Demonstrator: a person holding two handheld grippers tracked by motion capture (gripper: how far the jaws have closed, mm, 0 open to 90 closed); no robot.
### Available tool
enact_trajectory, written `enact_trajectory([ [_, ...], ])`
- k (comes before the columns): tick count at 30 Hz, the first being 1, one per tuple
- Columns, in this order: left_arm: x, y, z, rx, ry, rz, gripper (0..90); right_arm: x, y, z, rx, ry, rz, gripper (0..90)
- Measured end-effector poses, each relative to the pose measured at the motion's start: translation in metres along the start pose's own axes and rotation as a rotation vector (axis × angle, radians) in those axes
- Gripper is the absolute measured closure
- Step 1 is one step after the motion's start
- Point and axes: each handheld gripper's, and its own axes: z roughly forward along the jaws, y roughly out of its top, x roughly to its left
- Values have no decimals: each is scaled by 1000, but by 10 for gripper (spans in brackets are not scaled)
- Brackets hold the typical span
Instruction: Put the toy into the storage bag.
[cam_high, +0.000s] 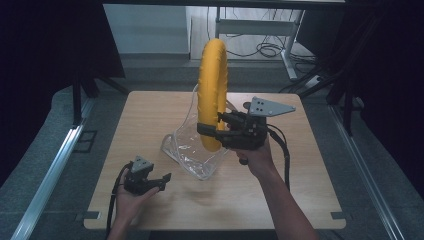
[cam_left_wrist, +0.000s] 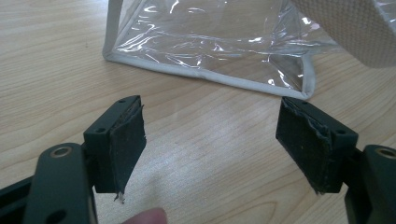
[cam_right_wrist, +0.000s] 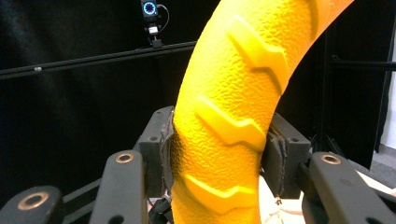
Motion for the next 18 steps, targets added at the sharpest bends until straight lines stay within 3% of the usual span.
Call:
enact_trajectory([
  [18,0,0,1,5,2,0,239,-4,-20,12,32,26,37,505],
])
